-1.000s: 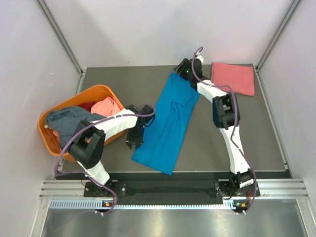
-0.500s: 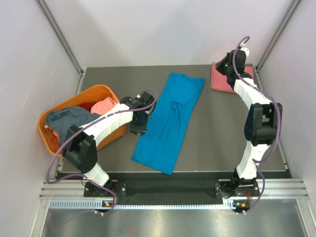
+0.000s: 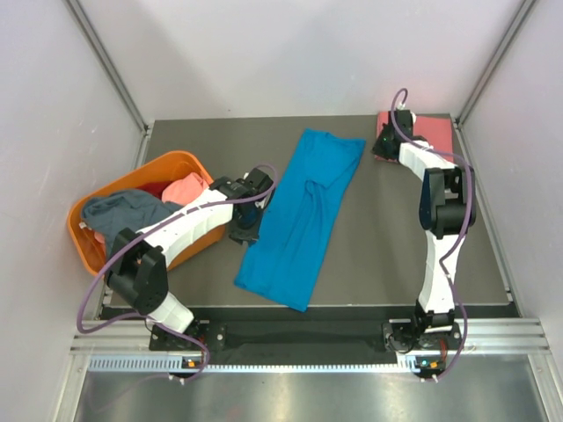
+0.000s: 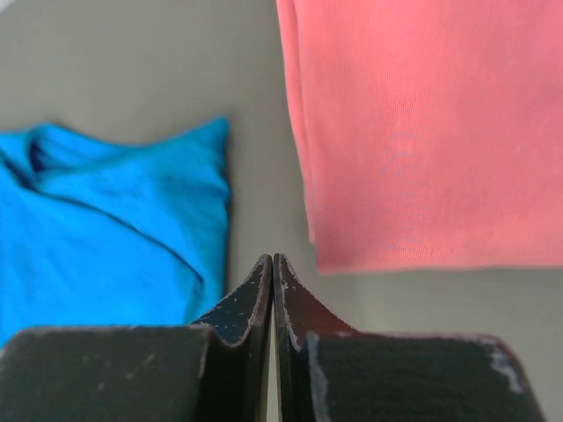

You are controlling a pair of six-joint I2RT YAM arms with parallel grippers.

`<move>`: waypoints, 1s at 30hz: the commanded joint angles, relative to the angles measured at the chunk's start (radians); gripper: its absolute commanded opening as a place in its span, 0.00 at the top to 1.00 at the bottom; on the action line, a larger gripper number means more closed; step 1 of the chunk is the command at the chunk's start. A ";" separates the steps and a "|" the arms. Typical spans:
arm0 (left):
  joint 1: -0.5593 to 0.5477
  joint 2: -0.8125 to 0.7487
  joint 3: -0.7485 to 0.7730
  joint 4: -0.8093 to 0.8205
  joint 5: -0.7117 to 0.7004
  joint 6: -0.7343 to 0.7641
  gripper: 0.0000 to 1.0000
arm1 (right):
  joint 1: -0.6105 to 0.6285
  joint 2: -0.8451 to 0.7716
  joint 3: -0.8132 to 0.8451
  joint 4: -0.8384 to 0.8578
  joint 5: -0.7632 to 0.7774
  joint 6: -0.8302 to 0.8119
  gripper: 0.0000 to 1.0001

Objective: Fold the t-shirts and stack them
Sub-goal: Fold the tshirt

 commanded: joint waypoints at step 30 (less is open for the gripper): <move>-0.006 0.049 0.045 0.033 0.028 0.022 0.67 | -0.061 0.144 0.214 -0.198 0.068 0.003 1.00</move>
